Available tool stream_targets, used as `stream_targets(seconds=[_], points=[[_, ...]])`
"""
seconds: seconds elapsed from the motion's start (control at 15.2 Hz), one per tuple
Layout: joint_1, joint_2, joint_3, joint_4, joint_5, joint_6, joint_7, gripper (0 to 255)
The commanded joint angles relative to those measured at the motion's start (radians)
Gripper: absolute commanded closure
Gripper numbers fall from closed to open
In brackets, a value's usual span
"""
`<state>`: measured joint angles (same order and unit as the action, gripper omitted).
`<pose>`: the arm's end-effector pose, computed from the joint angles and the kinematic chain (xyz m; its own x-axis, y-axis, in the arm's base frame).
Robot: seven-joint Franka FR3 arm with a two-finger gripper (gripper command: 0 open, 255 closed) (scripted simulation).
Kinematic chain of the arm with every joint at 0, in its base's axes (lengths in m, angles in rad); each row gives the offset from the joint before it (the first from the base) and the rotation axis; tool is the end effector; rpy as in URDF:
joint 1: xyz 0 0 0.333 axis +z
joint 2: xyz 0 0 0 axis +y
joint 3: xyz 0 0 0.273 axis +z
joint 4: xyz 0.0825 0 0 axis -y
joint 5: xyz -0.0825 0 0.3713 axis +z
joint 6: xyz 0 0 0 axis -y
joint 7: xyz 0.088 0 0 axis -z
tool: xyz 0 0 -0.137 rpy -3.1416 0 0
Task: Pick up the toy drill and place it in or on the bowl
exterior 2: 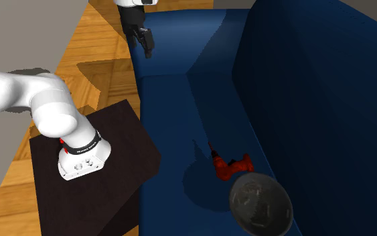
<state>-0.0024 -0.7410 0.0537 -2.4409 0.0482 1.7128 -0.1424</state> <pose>0.3446 0.0244 0.4878 0.9849 0.1724 0.0138 0.1725 -0.9850 -0.0097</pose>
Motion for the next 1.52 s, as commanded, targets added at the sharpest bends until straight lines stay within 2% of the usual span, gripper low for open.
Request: stream_targets(seconds=[0.0, 0.73, 1.12, 1.45], points=[[0.000, 0.000, 0.000, 0.000, 0.000, 0.000, 0.000, 0], [-0.107, 0.154, -0.175, -0.097, -0.109, 0.279, -0.170, 0], [-0.152, 0.303, -0.275, -0.086, -0.139, 0.435, -0.265, 0], [-0.175, 0.453, -0.358, -0.042, -0.128, 0.556, -0.356, 0]])
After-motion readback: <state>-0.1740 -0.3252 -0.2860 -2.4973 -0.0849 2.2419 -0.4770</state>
